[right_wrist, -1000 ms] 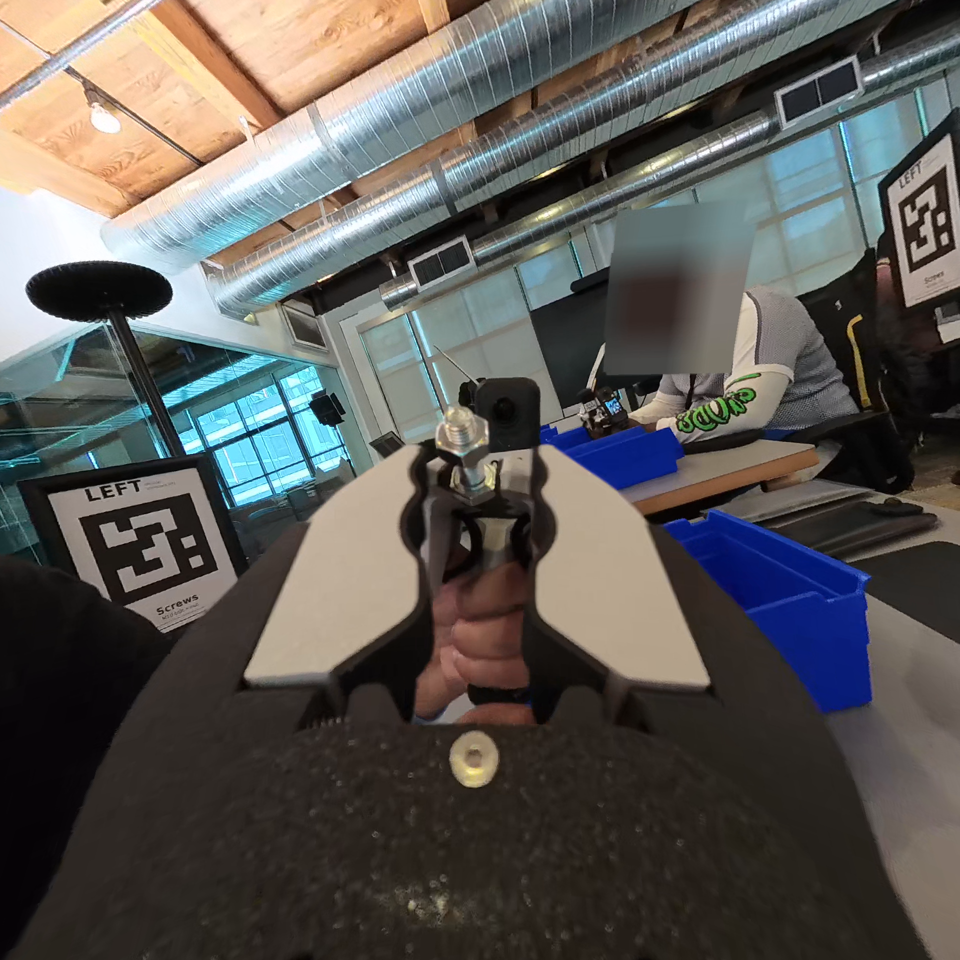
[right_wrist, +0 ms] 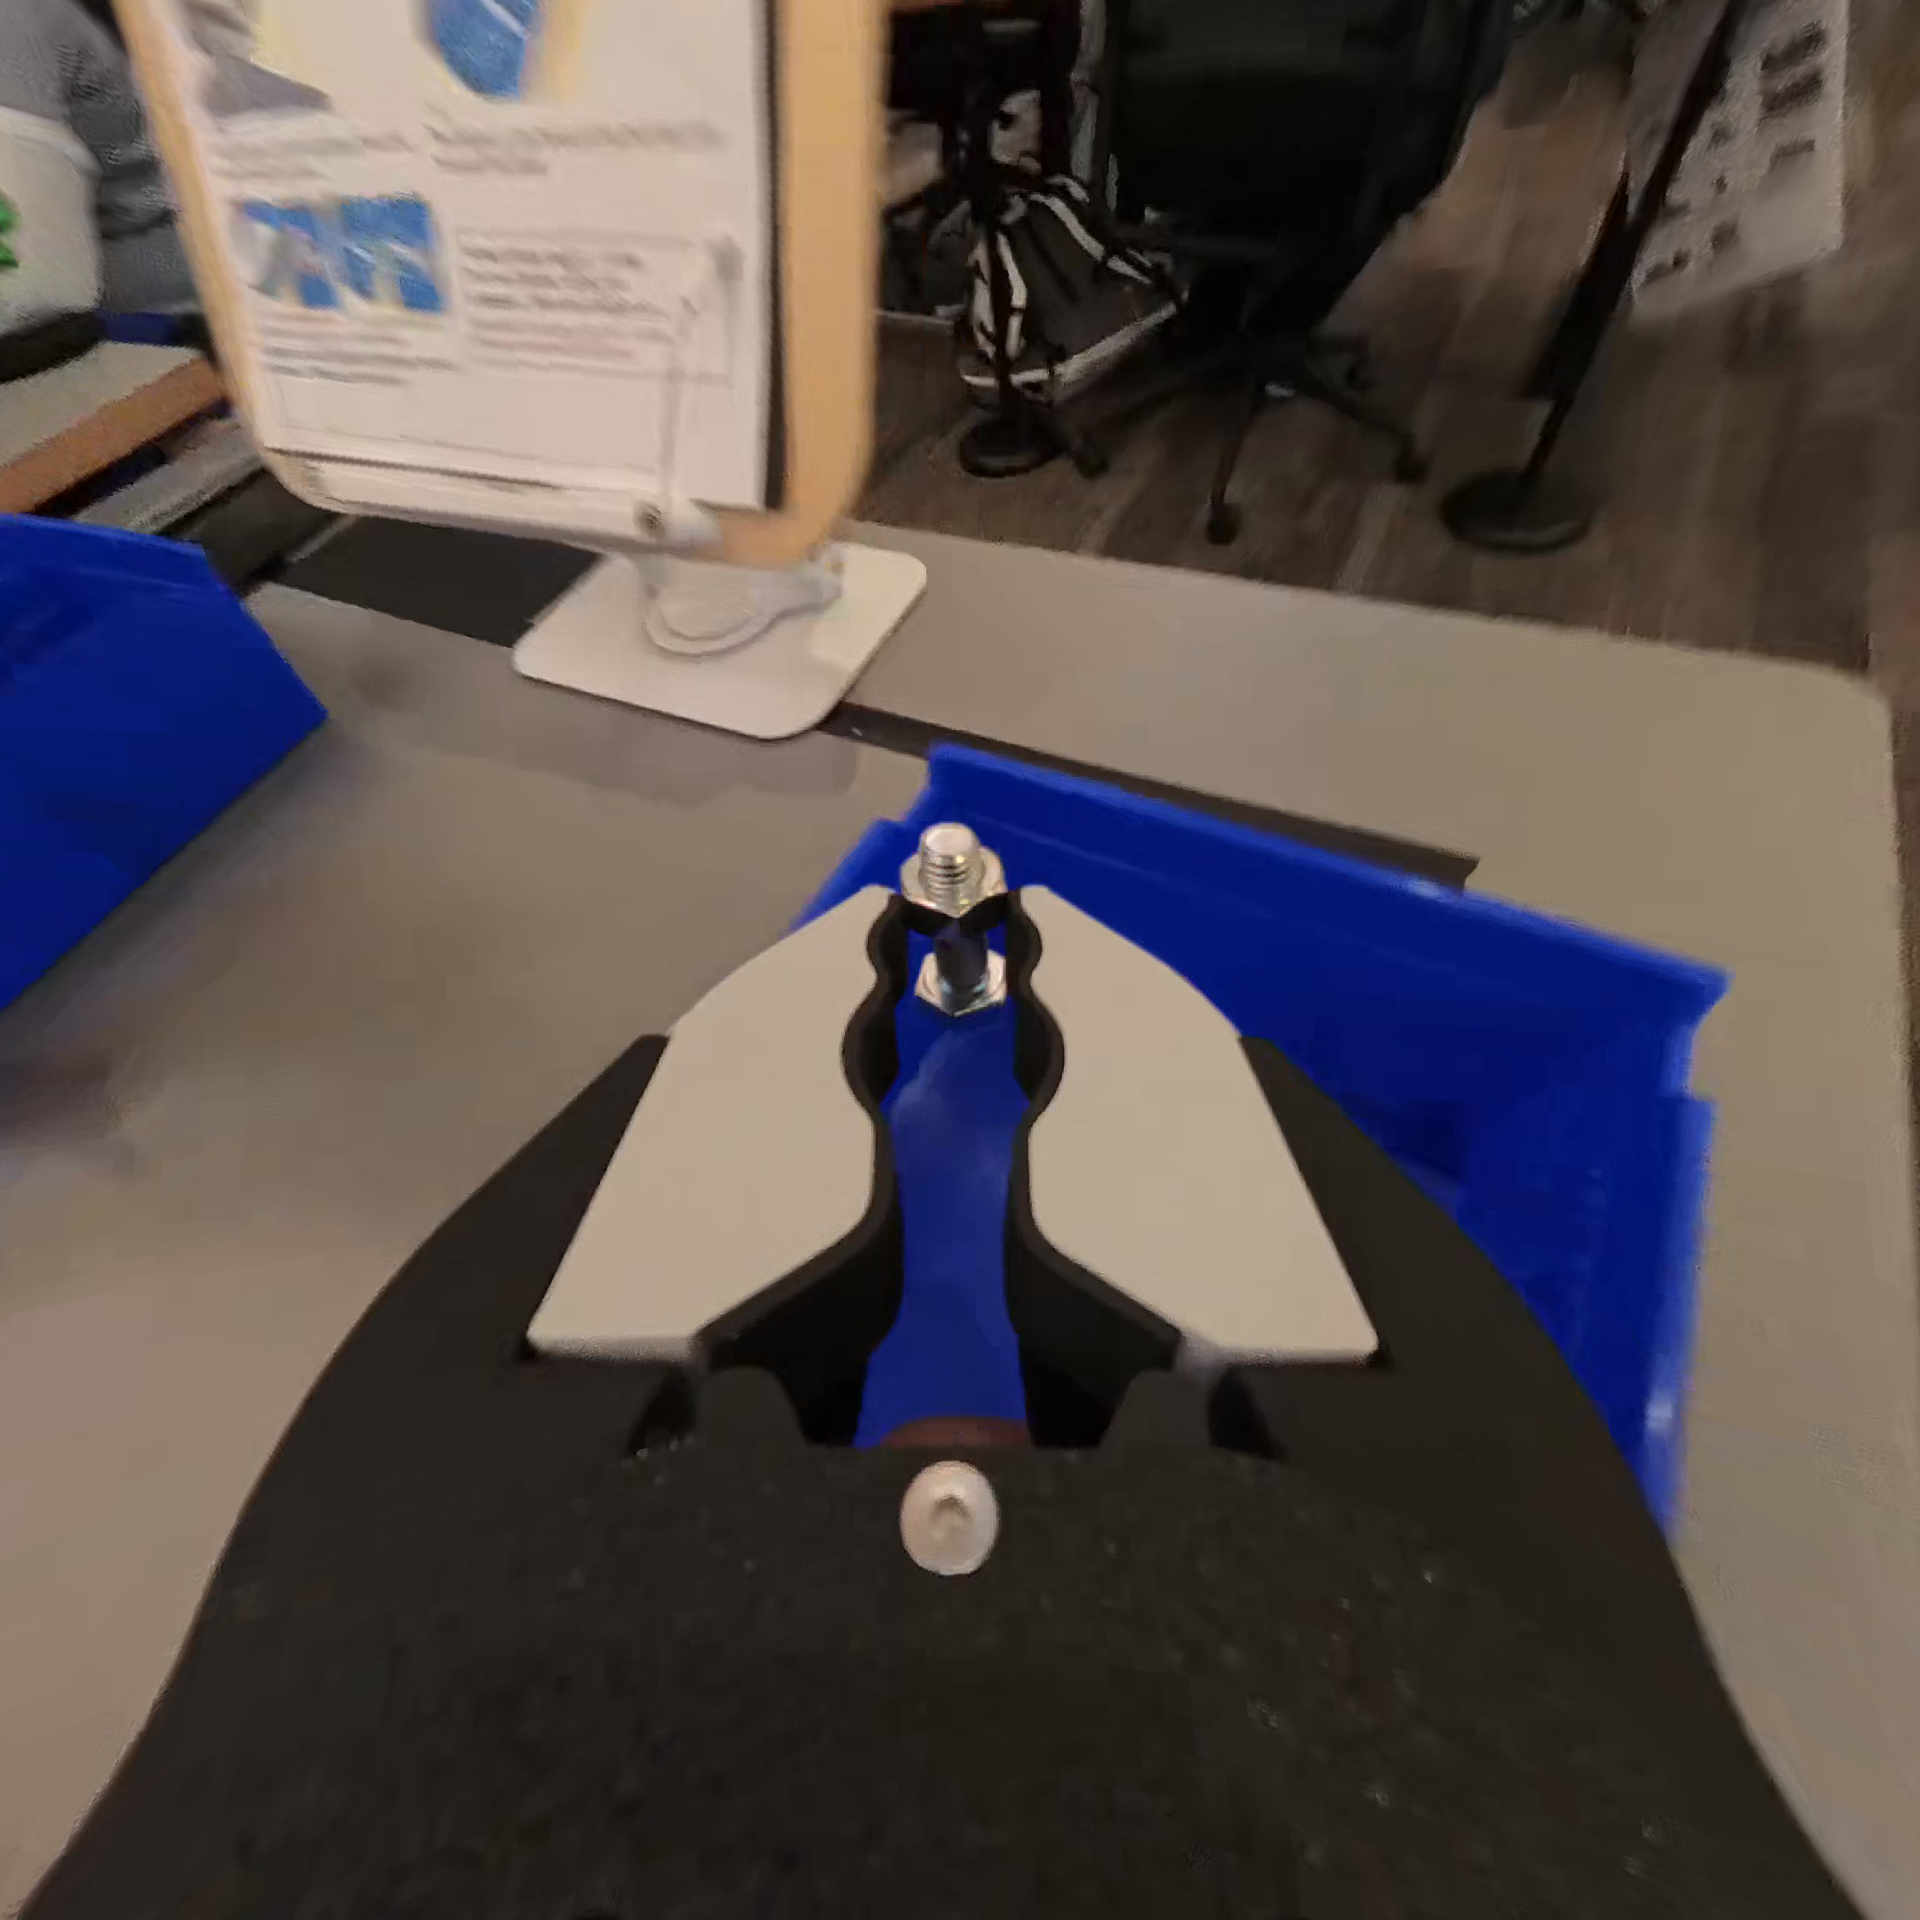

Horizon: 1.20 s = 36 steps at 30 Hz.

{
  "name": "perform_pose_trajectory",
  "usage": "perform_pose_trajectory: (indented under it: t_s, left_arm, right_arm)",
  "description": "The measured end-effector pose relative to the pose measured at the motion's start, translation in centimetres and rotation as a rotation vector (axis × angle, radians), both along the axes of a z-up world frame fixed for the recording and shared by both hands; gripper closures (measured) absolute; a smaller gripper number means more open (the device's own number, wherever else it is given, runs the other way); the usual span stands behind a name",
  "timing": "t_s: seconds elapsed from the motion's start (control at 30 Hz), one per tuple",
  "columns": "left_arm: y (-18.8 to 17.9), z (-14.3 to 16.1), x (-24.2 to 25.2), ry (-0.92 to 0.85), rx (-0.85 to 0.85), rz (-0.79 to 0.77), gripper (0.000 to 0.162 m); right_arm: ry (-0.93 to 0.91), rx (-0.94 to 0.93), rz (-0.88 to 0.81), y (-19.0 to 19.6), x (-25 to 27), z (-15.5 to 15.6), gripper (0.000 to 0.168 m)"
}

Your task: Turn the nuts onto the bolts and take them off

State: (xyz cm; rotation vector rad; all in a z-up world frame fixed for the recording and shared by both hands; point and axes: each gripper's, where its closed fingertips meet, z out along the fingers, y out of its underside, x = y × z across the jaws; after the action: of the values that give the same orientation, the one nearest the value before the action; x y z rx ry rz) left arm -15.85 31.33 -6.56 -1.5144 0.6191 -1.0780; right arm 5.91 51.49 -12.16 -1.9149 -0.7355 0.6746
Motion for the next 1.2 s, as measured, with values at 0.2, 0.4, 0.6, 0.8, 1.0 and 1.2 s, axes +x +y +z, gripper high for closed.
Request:
perform_pose_trajectory:
  t_s: [0.2, 0.4, 0.6, 0.8, 1.0, 1.2]
  left_arm:
    - [-0.4, -0.2, 0.2, 0.021, 0.009, -0.003, 0.116]
    - [-0.5, -0.4, 0.2, 0.021, 0.007, -0.006, 0.117]
    - [-0.3, -0.9, 0.5, 0.039, 0.008, -0.005, 0.117]
    - [0.1, -1.0, 0.7, 0.054, -0.006, 0.030, 0.117]
    - [-1.7, -2.3, 0.7, 0.164, -0.142, 0.163, 0.113]
    - [-9.9, -5.9, -0.4, 0.258, -0.225, 0.322, 0.108]
  right_arm:
    - [-0.194, -0.103, -0.140, 4.2, 1.0, -11.1, 0.150]
    - [-0.244, -0.170, -0.134, 4.9, 1.1, -14.5, 0.150]
    - [-0.224, -0.192, -0.172, 5.1, 1.6, -14.7, 0.144]
    - [-0.135, 0.022, -0.187, 3.1, 2.1, -5.3, 0.121]
    - [0.029, 0.291, 0.031, -8.9, -2.1, 6.8, 0.111]
    - [0.208, 0.010, 0.215, -21.3, -5.1, 0.2, 0.105]
